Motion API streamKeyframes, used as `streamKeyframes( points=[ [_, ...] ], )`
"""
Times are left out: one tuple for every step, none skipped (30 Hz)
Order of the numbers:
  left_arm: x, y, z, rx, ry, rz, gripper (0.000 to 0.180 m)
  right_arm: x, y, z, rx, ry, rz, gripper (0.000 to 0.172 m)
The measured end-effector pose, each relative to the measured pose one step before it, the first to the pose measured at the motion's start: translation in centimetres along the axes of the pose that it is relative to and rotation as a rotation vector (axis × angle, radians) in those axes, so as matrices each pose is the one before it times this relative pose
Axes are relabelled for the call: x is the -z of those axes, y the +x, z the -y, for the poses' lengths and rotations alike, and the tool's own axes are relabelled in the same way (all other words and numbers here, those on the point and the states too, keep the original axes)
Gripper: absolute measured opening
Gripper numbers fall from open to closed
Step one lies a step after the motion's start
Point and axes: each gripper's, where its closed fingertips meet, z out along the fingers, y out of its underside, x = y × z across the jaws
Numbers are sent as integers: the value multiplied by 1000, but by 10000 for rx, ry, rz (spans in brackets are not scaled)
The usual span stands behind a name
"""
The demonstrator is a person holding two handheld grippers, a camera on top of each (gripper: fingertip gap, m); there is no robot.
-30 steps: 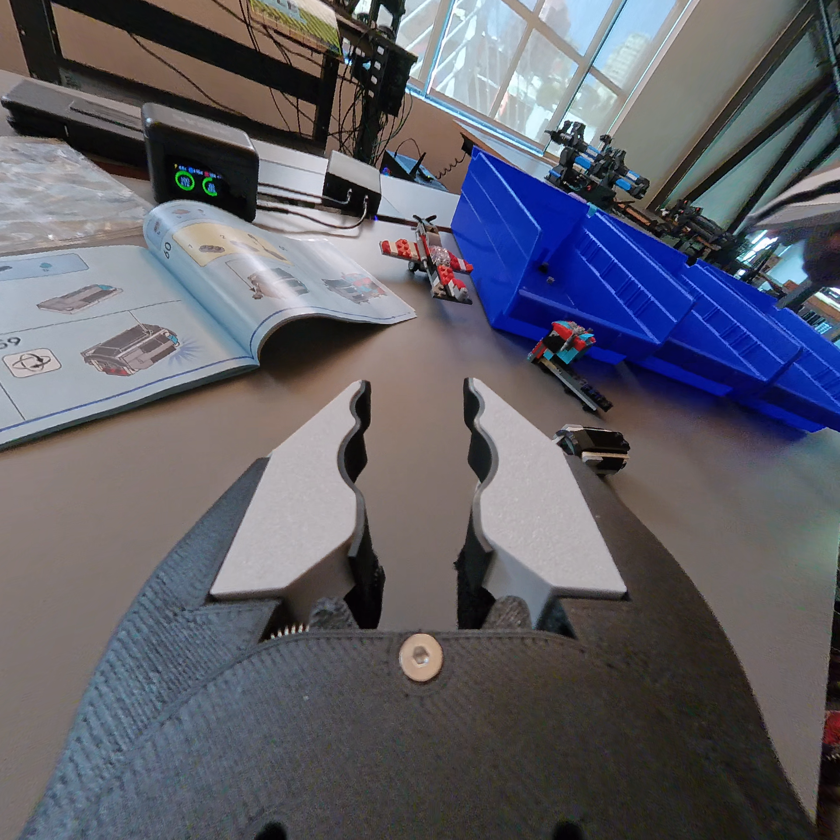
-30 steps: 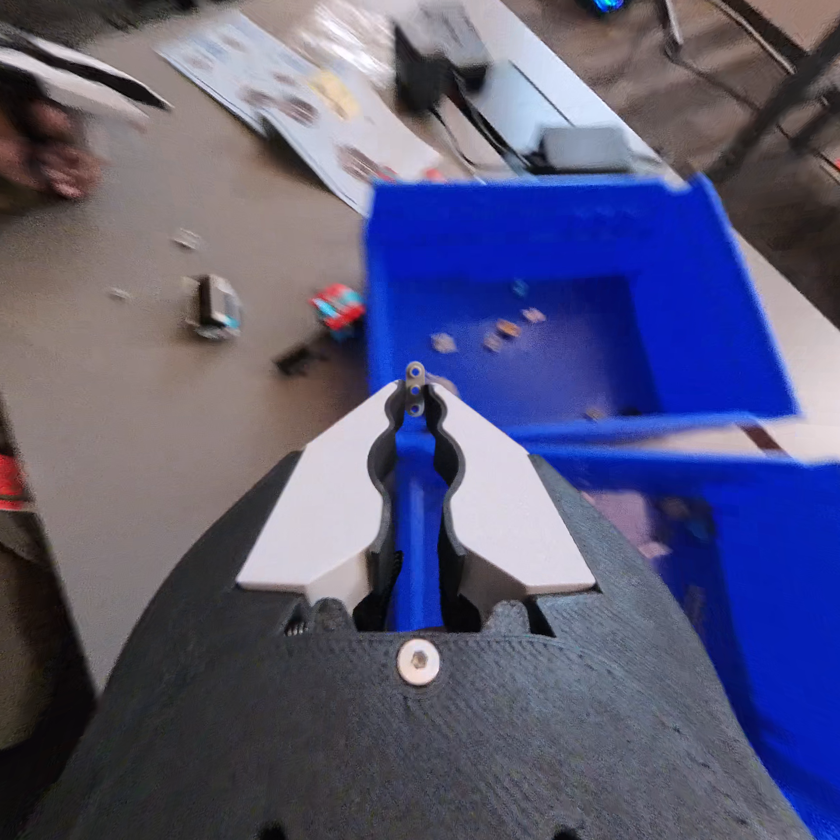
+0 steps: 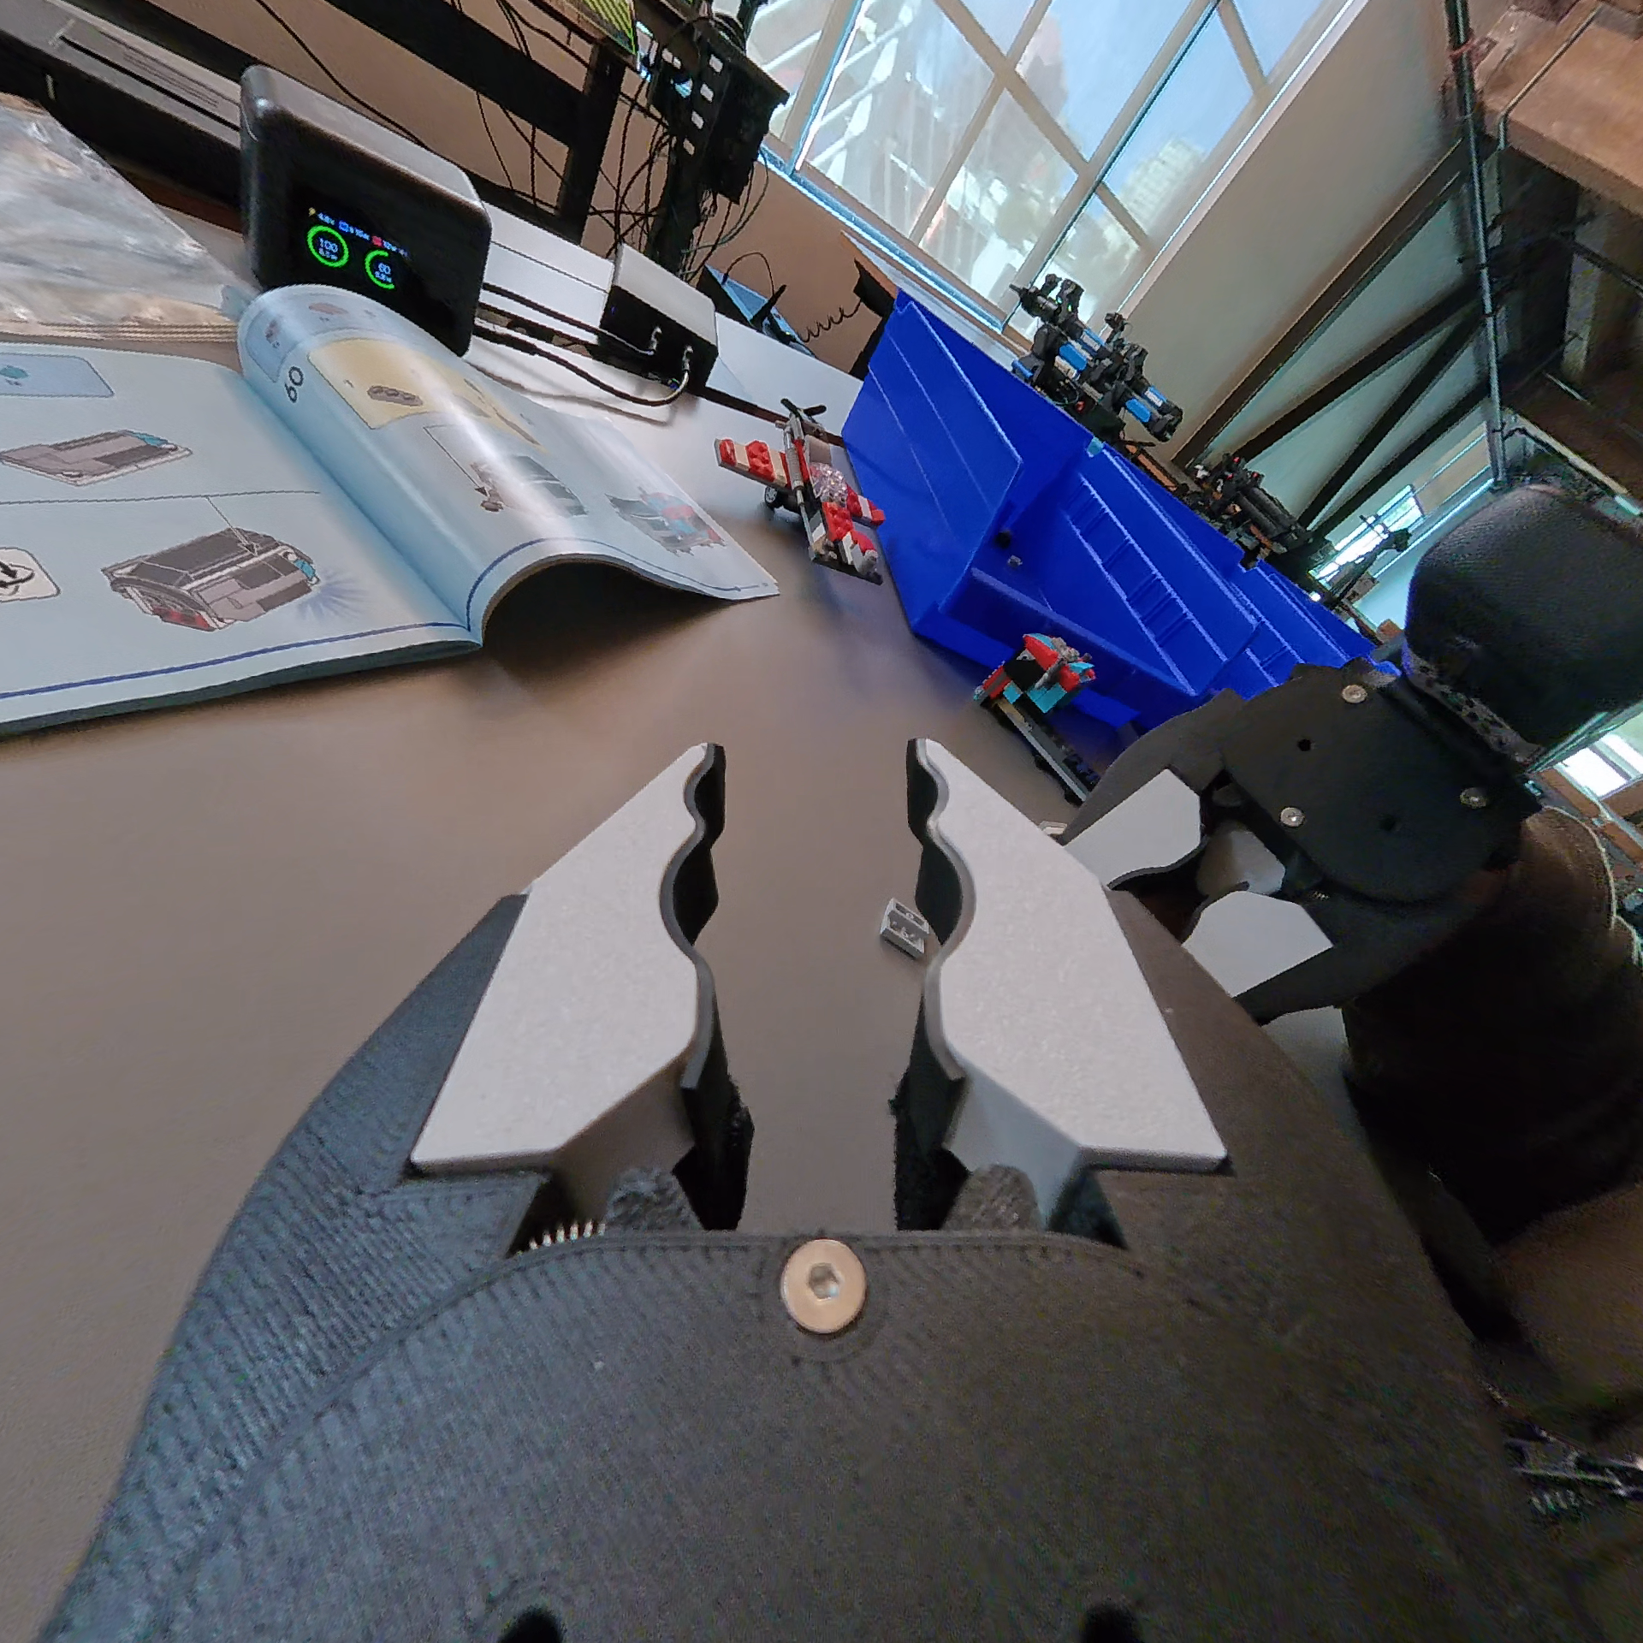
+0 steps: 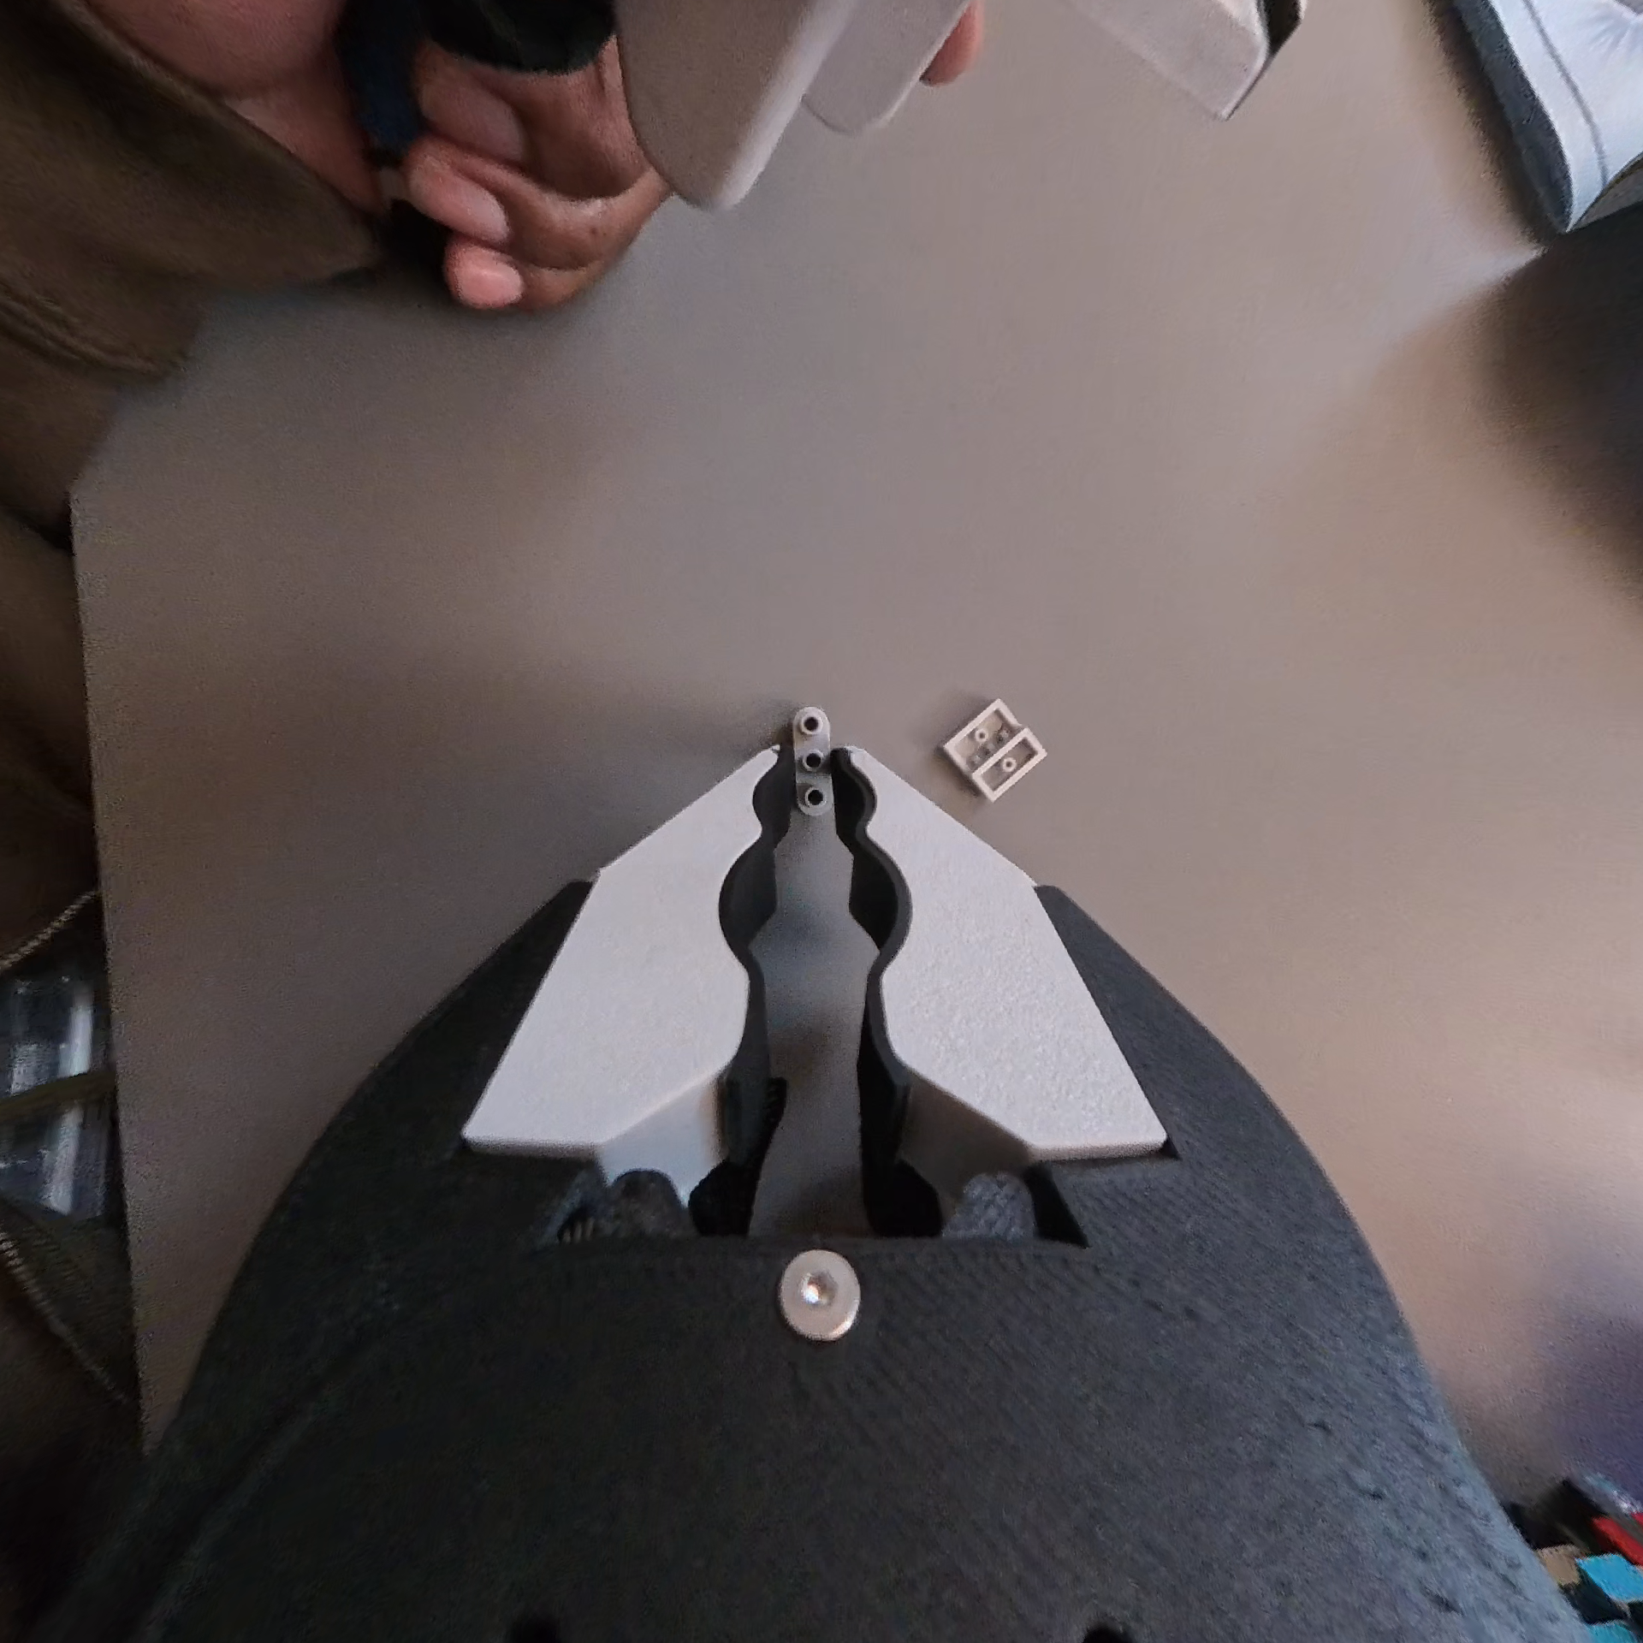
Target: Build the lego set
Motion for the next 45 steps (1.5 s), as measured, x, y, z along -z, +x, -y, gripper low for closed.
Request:
streamKeyframes(
  points=[
    [-20, -16, -19, 17, -14, -1, 42, 33, -67, -23, -8, -14, 7, 10],
    [-16, -17, -27, 20, -20, 2, 42, 40, 8, 15, -3, 15, -27, 11],
    [-23, -1, -30, 21, -27, -13, 42, 77, 2, 86, -8, 58, -19, 12],
    [-35, -13, -24, 15, -22, -5, 42, 107, -63, 146, -24, 89, 37, 14],
    [-13, -2, -22, 9, -18, -5, 42, 140, -50, 187, -33, 118, 49, 16],
    [-9, 9, -12, 4, -7, -12, 42, 169, 10, 171, -36, 121, 16, 17],
    [14, 17, 9, 3, 11, -9, 42, 188, 102, 147, -34, 115, -35, 18],
    [13, 8, 30, 4, 22, -10, 42, 232, 138, 139, -34, 135, -39, 19],
    [32, 8, 29, 9, 22, -11, 42, 287, 109, 178, -57, 169, -4, 20],
    [29, 9, 23, 12, 24, -15, 42, 353, 116, 254, -91, 222, 12, 20],
    [33, 17, 27, 9, 25, -12, 42, 409, 151, 327, -91, 267, 2, 21],
    [17, 3, 23, 4, 17, -6, 42, 474, 194, 368, -86, 294, -17, 21],
    [14, 8, 9, 2, 7, -9, 42, 507, 305, 410, -87, 304, -73, 21],
    [5, 8, -2, 6, 5, -9, 42, 538, 403, 408, -68, 310, -126, 22],
    [13, 12, 13, 4, 9, -10, 42, 553, 499, 396, -55, 314, -161, 22],
    [13, 7, 12, 4, 9, -7, 42, 550, 522, 384, -54, 316, -157, 22],
    [13, 7, 13, 4, 9, -7, 42, 522, 589, 362, -75, 323, -168, 22],
    [10, 3, 7, 8, 11, -6, 42, 486, 696, 337, -140, 328, -203, 22],
    [4, 13, 12, 11, 5, -11, 42, 445, 731, 299, -168, 318, -196, 23],
    [7, -4, -6, 9, -3, -4, 42, 393, 731, 284, -116, 319, -208, 23],
    [-1, 0, -9, 3, 0, -2, 42, 341, 746, 246, -56, 303, -244, 23],
    [-3, 8, 5, 1, 4, -5, 42, 291, 700, 178, -51, 254, -238, 24],
    [5, 3, 11, 5, 4, -7, 42, 219, 667, 141, -70, 237, -228, 24],
    [5, 3, -4, 6, 4, -5, 42, 180, 687, 127, -73, 239, -253, 25],
    [7, 3, 6, 3, 4, -2, 42, 117, 665, 30, -87, 184, -245, 26],
    [7, 12, 6, 3, 4, -9, 42, 67, 596, -75, -113, 122, -198, 26],
    [5, 7, 9, 3, 7, -5, 42, 26, 550, -99, -130, 99, -181, 26],
    [3, -2, 1, 1, 7, -4, 42, -8, 468, -117, -125, 77, -141, 27],
    [7, 10, 5, 3, 3, -7, 42, -16, 344, -140, -100, 42, -82, 27],
    [6, 15, 7, 5, 5, -10, 42, -25, 308, -115, -69, 43, -90, 27],
    [11, 8, 4, 4, 9, -11, 42, -16, 333, -42, -46, 65, -133, 27],
    [11, 5, 18, 6, 9, -10, 42, -9, 258, -40, -27, 51, -99, 27],
    [12, 10, 3, 7, 8, -11, 42, -12, 231, -14, -8, 46, -96, 27],
    [14, 15, 10, 6, 8, -12, 42, -12, 223, -7, 5, 45, -106, 27],
    [4, 8, 12, 4, 5, -11, 42, -8, 165, -36, 7, 20, -67, 27],
    [-2, 12, -7, 4, 1, -11, 42, -10, 117, -20, -1, 15, -41, 27],
    [8, 5, 5, 5, 0, -9, 42, 18, 154, 37, -1, 57, -70, 27],
    [7, 10, -6, 3, 2, -11, 42, 29, 158, 89, 9, 88, -77, 27],
    [8, 24, 3, 3, 6, -12, 42, 18, 89, 33, -7, 44, -30, 27],
    [14, 17, 10, -1, 11, -10, 42, -10, 104, -20, -27, 14, -29, 27],
    [19, -1, 19, 2, 14, -4, 42, -12, 120, -37, -25, 18, -42, 27],
    [12, 8, 14, 6, 10, -6, 42, -18, 77, -76, -28, -9, -13, 27],
    [5, 9, 9, 4, 6, -6, 42, -46, 38, -118, -36, -38, 10, 27],
    [8, 9, 2, -1, 5, -3, 42, -19, 60, -46, -25, -2, -22, 27],
    [7, -1, 5, 0, 3, -1, 42, -17, 18, -19, -9, 15, -3, 27]
  ],
)
